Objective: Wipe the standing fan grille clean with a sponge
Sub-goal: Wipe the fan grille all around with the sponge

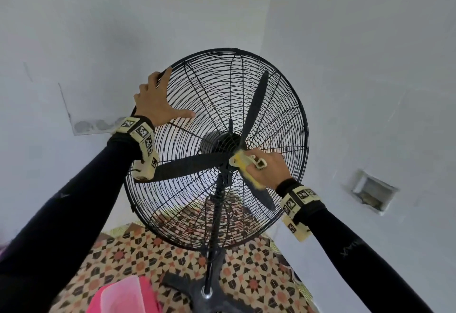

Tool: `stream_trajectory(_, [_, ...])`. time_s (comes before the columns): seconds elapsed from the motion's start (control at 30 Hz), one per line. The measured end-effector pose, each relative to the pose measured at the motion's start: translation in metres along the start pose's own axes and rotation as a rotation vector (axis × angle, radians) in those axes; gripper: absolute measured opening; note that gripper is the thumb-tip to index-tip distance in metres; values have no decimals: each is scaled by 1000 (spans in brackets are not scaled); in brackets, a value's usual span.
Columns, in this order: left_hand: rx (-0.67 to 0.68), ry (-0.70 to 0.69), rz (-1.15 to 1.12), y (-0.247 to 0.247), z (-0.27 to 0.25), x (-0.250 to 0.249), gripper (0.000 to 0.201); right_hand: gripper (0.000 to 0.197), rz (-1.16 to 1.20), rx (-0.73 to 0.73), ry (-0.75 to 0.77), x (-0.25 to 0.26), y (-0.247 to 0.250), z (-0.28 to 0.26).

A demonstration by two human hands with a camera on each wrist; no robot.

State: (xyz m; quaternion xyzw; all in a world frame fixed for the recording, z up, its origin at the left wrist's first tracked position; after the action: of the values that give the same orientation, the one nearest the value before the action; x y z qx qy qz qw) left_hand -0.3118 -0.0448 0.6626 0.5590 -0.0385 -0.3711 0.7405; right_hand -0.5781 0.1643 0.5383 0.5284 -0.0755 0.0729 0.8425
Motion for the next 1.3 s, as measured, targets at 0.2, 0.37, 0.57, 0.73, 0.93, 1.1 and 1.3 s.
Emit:
stream_trajectory(0.2, [-67,31,-109,-7,-21,11,151,39,240,-95,-55,25,36,4])
stream_trajectory(0.37, [-32,92,-276,-14,-38,37,141,39,178,-234,135,105,86,62])
stream_trajectory(0.57, [92,-105,-725,-10,-52,57,121,36,-208,-377,258,201,119,161])
stream_trajectory(0.73, [201,-93,-744,-28,-62,75,113,39,-520,-58,209,242,89,189])
stream_trajectory(0.93, [160,-72,-806,-43,-67,90,110,33,-326,-5,574,274,56,150])
stream_trajectory(1.1, [150,-114,-864,-41,-67,90,106,57,-407,-162,193,249,93,177])
stream_trajectory(1.3, [126,-149,-907,-44,-67,93,97,64,-512,197,609,268,34,129])
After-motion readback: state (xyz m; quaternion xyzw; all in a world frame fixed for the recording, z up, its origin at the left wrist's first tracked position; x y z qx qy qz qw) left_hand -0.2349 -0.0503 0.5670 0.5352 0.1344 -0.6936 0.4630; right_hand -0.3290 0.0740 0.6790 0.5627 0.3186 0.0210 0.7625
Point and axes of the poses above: each hand's wrist, its own z-axis towards the middle knuckle, its own y-axis out of the back of the hand, x = y × z, the point moved 4 cm from there along z, towards the middle knuckle, and after that the axes turned 10 degrees about x, right-handed, at the moved point
